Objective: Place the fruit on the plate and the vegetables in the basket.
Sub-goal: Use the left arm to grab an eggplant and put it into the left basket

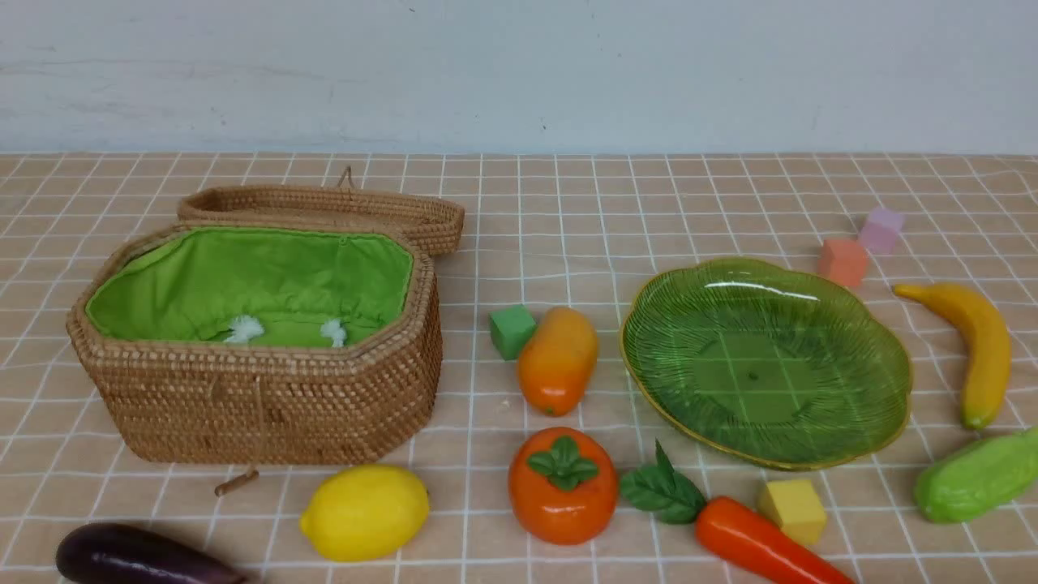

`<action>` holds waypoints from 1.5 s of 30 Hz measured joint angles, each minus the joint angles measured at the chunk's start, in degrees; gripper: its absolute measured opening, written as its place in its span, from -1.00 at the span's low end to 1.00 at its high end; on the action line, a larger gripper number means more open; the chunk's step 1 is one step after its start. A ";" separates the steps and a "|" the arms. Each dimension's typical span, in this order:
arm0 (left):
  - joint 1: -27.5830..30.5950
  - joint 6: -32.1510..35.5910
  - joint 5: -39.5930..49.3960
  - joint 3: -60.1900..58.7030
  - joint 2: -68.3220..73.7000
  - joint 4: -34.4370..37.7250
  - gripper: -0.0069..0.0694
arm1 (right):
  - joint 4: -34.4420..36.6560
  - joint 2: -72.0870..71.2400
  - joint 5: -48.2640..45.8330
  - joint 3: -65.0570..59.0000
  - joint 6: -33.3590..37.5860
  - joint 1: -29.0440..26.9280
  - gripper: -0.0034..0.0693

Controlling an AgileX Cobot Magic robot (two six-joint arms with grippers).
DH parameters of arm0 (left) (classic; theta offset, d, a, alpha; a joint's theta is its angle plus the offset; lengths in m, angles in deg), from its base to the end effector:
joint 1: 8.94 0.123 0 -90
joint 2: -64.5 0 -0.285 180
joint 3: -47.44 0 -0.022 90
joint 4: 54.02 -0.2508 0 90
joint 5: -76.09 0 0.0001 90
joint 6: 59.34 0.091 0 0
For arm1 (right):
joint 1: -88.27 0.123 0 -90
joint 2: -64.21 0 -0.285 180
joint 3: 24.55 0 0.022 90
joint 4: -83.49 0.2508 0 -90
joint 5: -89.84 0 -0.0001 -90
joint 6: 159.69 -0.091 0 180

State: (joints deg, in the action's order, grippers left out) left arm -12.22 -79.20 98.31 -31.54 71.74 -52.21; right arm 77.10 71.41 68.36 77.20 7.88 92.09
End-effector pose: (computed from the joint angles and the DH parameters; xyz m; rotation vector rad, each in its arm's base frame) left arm 0.0522 -0.0041 0.1685 -0.2940 1.8812 -0.3060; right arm 0.0527 -0.0002 0.1742 0.0715 1.8634 0.0864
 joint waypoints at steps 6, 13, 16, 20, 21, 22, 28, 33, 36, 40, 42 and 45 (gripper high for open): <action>0.00 0.00 0.00 0.00 0.00 0.00 -0.19 | 0.00 0.00 0.00 0.00 0.00 0.00 -0.25; 0.00 0.00 0.00 0.00 0.00 0.00 -0.19 | 0.00 0.00 0.00 0.00 0.00 0.00 -0.25; 0.00 -0.30 -1.52 0.00 0.00 0.67 -0.19 | 0.00 0.00 0.00 0.00 0.00 0.00 -0.25; 0.00 -3.90 -7.15 0.00 0.00 7.64 -0.19 | 0.00 0.00 0.00 0.00 0.00 0.00 -0.25; 0.00 -6.09 -11.06 0.00 0.00 12.68 -0.19 | 0.00 0.00 0.00 0.00 0.00 0.00 -0.25; 0.00 -6.79 -13.36 0.00 0.00 15.05 -0.19 | 0.00 0.00 0.00 0.00 0.00 0.00 -0.25; 0.00 -7.27 -24.19 0.11 0.00 20.29 -0.24 | 0.00 0.00 0.00 0.00 0.00 0.00 -0.25; 0.00 -7.27 -16.41 5.65 0.12 17.20 -0.72 | 0.00 0.00 0.00 0.00 0.00 0.00 -0.25; 0.00 -6.14 -9.05 12.80 3.64 13.81 -0.85 | 0.00 0.00 0.00 0.00 0.00 0.00 -0.25; 0.00 -0.36 2.31 23.19 14.96 12.11 -0.85 | 0.00 0.00 0.00 0.00 0.00 0.00 -0.25; 0.00 2.60 7.62 27.19 20.09 11.91 -0.85 | 0.00 0.00 0.00 0.00 0.00 0.00 -0.25; 0.00 7.44 16.23 33.59 28.67 11.67 -0.85 | 0.06 0.00 0.40 0.00 -0.13 0.00 -0.25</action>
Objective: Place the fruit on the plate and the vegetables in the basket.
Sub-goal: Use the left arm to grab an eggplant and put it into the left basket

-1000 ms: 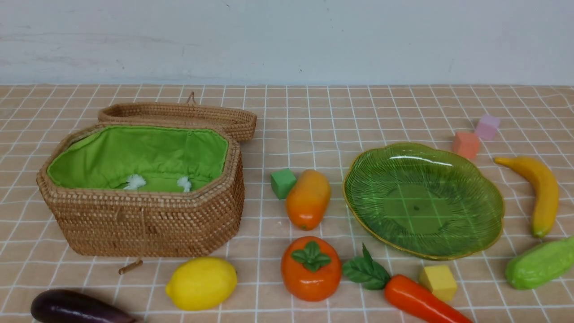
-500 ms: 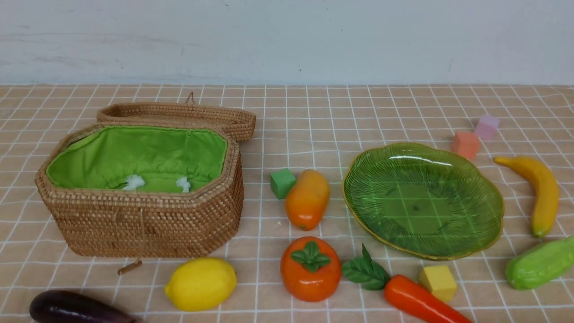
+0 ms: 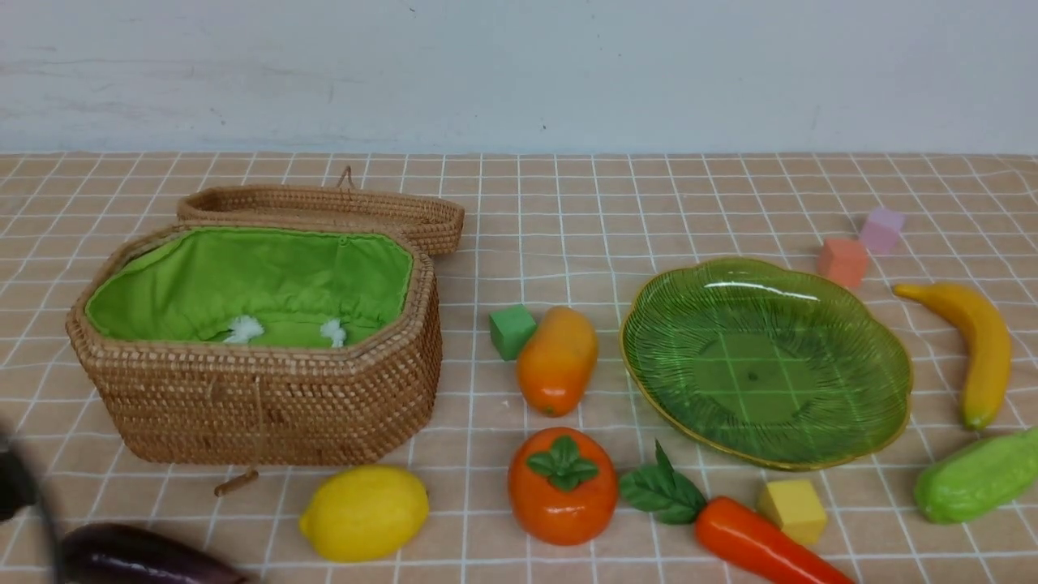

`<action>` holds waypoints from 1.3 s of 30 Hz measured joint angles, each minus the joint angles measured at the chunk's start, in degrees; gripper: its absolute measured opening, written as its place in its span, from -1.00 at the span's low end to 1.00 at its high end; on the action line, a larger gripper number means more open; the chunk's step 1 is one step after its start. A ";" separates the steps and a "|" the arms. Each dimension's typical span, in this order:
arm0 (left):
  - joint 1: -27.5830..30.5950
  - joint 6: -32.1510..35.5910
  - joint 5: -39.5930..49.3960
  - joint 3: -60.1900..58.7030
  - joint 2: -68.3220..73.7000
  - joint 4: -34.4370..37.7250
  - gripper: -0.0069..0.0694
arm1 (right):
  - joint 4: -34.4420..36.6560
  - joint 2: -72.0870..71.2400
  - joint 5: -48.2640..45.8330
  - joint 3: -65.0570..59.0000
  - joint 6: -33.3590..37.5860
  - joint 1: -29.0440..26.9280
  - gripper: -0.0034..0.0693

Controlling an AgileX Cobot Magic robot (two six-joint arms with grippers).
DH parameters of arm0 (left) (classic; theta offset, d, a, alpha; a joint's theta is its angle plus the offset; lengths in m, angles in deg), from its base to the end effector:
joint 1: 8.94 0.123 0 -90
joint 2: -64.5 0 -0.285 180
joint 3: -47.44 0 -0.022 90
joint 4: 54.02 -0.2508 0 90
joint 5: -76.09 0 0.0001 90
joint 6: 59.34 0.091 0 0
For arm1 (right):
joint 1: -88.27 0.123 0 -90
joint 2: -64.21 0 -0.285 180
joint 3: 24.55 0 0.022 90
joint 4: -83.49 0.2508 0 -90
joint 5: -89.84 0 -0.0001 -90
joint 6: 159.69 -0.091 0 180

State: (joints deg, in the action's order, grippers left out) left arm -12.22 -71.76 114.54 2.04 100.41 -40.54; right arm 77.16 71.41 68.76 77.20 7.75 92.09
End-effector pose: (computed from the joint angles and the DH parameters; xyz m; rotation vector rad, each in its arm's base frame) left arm 0.0916 -0.0185 0.3061 -0.2714 2.0819 -0.4303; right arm 0.0528 -0.0001 0.1748 0.0734 1.8565 0.0901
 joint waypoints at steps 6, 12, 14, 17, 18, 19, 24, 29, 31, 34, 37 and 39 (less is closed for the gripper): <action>0.00 5.78 10.12 6.60 12.79 1.23 -0.85 | 10.50 0.00 7.82 -0.39 -7.54 0.00 -0.25; 0.00 19.21 14.78 8.09 20.28 4.04 -0.85 | 19.70 0.00 16.95 -0.22 -13.55 0.00 -0.27; 0.00 24.40 15.41 8.13 21.64 6.00 -0.85 | 22.03 0.00 13.13 1.91 -15.17 0.36 -0.35; -0.10 33.67 15.67 8.16 23.21 9.64 -0.85 | 22.82 2.45 0.53 11.80 -11.77 3.81 -0.57; -0.10 33.67 15.67 8.16 23.34 9.87 -0.85 | 22.82 2.80 -0.42 12.70 -11.17 4.15 -0.59; -0.89 39.36 15.48 8.16 24.18 10.99 -0.85 | 22.69 5.78 -7.56 19.43 -6.12 6.86 -0.69; -6.85 56.33 14.97 8.27 29.40 11.29 -0.85 | 22.61 18.28 -32.42 41.44 12.56 15.62 -0.89; -9.86 66.66 13.31 8.27 37.20 7.12 -0.79 | 22.61 24.88 -43.00 49.96 20.83 19.84 -0.90; -9.86 68.78 12.08 8.36 40.91 2.62 -0.57 | 22.23 25.83 -43.59 50.32 22.95 20.17 -0.90; -9.86 69.11 10.13 8.36 44.60 -2.39 -0.20 | 21.86 25.97 -43.59 50.32 23.72 20.17 -0.90; -9.86 69.16 6.15 8.36 48.18 -10.21 0.27 | 21.37 25.97 -43.52 50.38 23.90 20.17 -0.90; -9.86 69.16 3.05 8.36 50.38 -15.16 0.50 | 21.35 25.97 -43.47 50.38 24.10 20.17 -0.90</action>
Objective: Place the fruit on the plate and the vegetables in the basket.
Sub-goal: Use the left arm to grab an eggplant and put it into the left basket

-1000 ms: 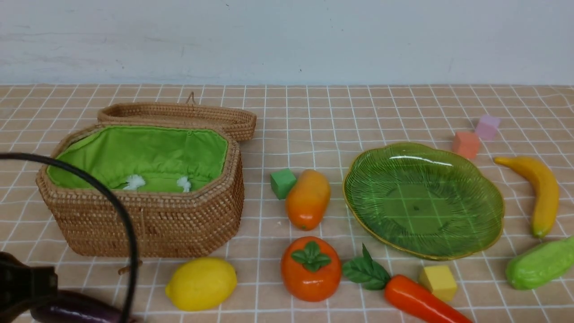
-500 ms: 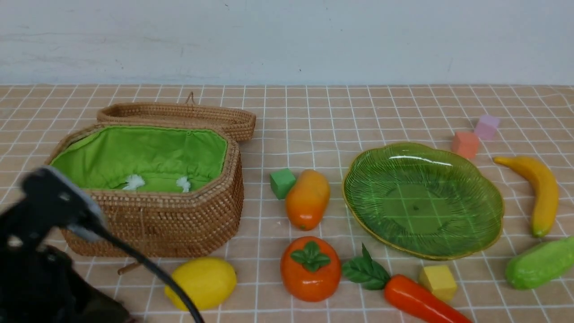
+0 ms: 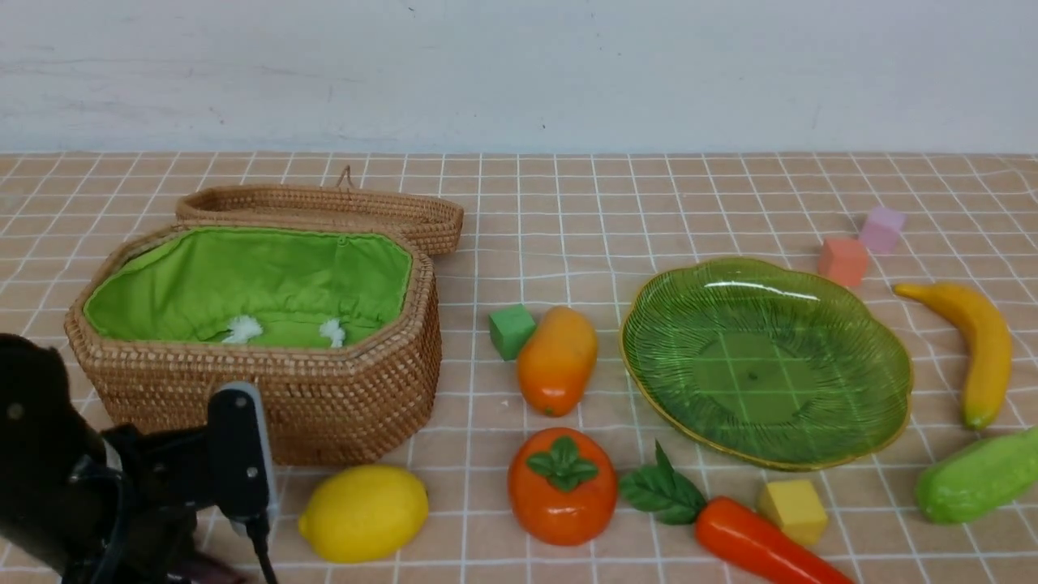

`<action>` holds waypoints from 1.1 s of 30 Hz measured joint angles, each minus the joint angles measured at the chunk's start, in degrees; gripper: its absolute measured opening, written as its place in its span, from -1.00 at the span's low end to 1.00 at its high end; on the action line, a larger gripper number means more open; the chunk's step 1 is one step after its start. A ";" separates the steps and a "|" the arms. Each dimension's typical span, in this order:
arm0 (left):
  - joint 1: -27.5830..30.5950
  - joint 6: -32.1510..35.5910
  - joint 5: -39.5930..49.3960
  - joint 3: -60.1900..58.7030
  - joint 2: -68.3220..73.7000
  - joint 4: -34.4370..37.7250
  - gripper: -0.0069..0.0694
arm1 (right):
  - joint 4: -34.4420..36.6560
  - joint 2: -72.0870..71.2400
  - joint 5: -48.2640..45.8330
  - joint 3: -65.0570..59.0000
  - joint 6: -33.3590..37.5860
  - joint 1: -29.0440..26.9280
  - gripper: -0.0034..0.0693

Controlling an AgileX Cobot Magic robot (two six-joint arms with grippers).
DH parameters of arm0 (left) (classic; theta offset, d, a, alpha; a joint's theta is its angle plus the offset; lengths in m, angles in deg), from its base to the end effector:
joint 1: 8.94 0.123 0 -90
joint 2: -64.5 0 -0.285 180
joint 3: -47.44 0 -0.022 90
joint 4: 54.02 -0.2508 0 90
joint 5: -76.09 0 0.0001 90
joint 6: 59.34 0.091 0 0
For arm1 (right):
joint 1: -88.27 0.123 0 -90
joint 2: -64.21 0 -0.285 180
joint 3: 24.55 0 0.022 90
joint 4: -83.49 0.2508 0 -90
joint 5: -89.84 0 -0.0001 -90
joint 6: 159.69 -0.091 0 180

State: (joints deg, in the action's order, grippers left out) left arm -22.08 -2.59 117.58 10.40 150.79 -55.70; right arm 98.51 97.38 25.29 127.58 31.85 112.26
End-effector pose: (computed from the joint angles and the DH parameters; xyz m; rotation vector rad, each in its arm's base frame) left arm 0.2214 -0.0499 0.2002 1.6834 2.3600 0.1736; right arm 0.0305 0.0369 0.3690 -0.6788 2.0860 0.4454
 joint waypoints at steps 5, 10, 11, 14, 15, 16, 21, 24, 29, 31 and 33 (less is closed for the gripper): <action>0.00 0.12 -8.09 0.31 5.64 -9.60 0.69 | 0.00 0.00 0.46 0.00 0.07 0.00 -0.89; 0.00 0.17 -9.53 0.36 11.52 -14.70 0.45 | 0.27 0.00 1.10 0.00 0.14 0.00 -0.89; 0.00 0.17 -9.04 0.62 12.08 -15.02 0.35 | 0.34 0.00 1.49 0.00 0.14 0.00 -0.89; -0.11 0.17 -8.05 0.98 12.53 -15.26 0.09 | 0.93 0.00 3.08 0.00 0.20 0.00 -0.88; -0.11 0.11 -7.90 0.98 12.53 -15.31 0.10 | 1.05 0.00 3.49 0.00 0.20 0.00 -0.88; -0.20 -0.03 -7.38 0.98 12.31 -15.36 0.11 | 1.15 0.00 4.16 0.00 0.20 0.00 -0.87; -0.56 -2.11 1.93 0.97 5.07 -15.71 0.11 | 1.22 0.05 6.38 0.00 0.20 0.00 -0.87; -0.56 -5.26 3.97 3.78 -4.68 -14.55 0.11 | 1.29 0.26 8.89 0.00 0.20 0.00 -0.86; -0.61 -5.47 -2.91 12.22 -12.21 -12.63 0.11 | 1.29 1.16 12.61 0.00 0.20 0.00 -0.86; -0.61 -5.47 -5.31 16.66 -10.13 -12.42 0.11 | 1.58 1.23 13.28 0.00 0.20 0.00 -0.86; -0.61 -5.60 -6.43 20.13 -7.31 -12.25 0.11 | 2.02 1.23 13.40 0.00 0.20 0.00 -0.86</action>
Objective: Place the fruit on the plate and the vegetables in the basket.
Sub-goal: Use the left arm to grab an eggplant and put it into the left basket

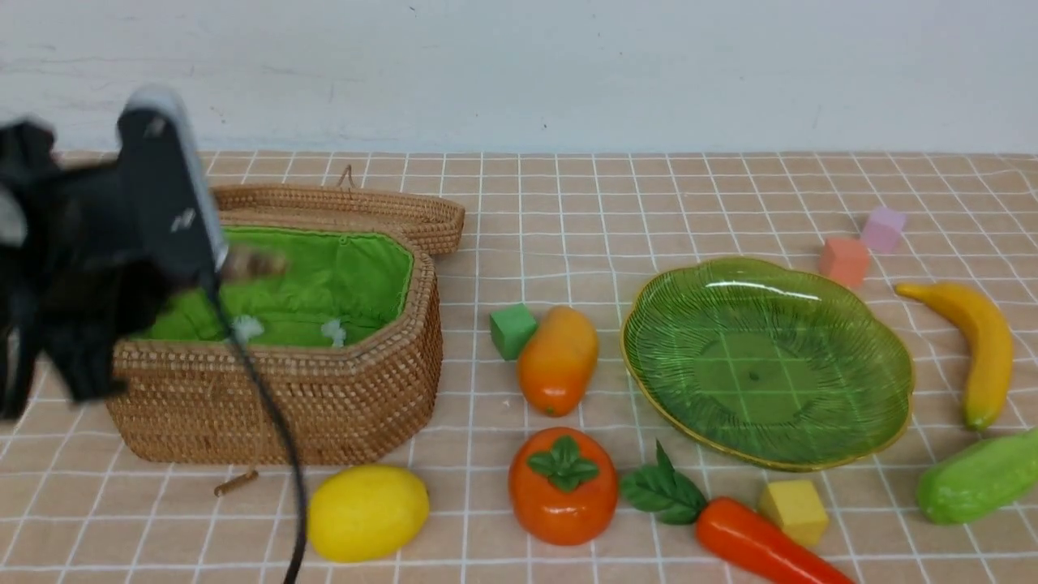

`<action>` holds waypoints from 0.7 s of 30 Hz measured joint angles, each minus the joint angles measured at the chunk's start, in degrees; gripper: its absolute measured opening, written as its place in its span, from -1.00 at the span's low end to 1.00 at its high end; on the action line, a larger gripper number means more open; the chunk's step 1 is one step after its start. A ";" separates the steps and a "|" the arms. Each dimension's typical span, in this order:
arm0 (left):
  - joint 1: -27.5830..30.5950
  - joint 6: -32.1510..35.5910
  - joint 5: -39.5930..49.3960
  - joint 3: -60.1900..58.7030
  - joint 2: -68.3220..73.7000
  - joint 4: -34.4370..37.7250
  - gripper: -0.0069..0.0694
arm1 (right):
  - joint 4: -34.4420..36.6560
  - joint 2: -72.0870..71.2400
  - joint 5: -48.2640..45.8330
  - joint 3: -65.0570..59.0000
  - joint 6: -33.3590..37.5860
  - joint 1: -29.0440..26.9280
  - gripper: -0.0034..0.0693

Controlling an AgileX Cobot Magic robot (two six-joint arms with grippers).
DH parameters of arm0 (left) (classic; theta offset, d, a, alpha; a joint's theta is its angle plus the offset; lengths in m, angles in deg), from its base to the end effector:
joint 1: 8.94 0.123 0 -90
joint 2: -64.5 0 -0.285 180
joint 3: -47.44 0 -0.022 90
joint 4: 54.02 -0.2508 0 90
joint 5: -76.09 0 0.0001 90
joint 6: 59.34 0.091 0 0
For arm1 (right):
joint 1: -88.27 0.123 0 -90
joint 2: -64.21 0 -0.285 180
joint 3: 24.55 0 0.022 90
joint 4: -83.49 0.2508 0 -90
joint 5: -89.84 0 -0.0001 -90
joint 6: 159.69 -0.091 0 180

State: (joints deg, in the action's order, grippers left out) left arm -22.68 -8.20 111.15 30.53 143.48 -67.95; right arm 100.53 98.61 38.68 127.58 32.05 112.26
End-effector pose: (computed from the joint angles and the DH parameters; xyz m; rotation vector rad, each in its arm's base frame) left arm 0.2615 -0.0510 0.3407 1.3845 1.8828 0.5968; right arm 0.0451 0.0428 0.3867 -0.5744 1.8939 0.4895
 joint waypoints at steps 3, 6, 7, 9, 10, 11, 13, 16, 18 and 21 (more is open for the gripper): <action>0.00 -0.94 -1.74 5.70 8.91 0.44 0.11 | 1.32 0.00 0.00 0.00 0.00 0.00 -0.86; 0.00 -2.28 -2.59 8.85 15.16 -1.50 0.12 | 2.35 0.00 -0.73 0.00 0.00 0.00 -0.86; 0.00 -3.07 -3.03 9.52 16.99 -3.05 0.16 | 2.74 0.00 -1.28 0.00 0.00 0.00 -0.86; 0.00 -4.46 -3.86 10.03 18.86 -5.55 0.31 | 3.32 0.00 -2.44 0.00 0.00 0.00 -0.85; 0.00 -6.31 -4.56 10.19 19.81 -7.62 0.48 | 3.67 0.00 -3.05 0.00 0.00 0.00 -0.85; 0.00 -8.13 -4.62 10.22 20.34 -8.67 0.66 | 3.85 0.00 -3.81 0.00 0.00 0.00 -0.84; 0.00 -10.20 -4.47 10.29 20.34 -9.09 0.80 | 3.85 0.00 -4.09 0.00 0.00 0.00 -0.84; -0.19 -15.29 -1.60 10.51 18.96 -8.47 0.92 | 3.92 0.00 -4.56 0.00 0.00 0.00 -0.84; -1.04 -19.07 2.30 10.55 16.84 -5.88 0.90 | 3.92 0.00 -4.73 0.00 0.00 0.00 -0.83; -5.07 -23.82 10.37 10.47 12.77 1.99 0.67 | 3.62 0.00 -4.61 0.00 0.02 0.00 -0.82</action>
State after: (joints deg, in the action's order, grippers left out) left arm -27.75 -32.01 121.53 40.99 156.25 -65.96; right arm 104.15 98.61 34.08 127.58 32.07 112.26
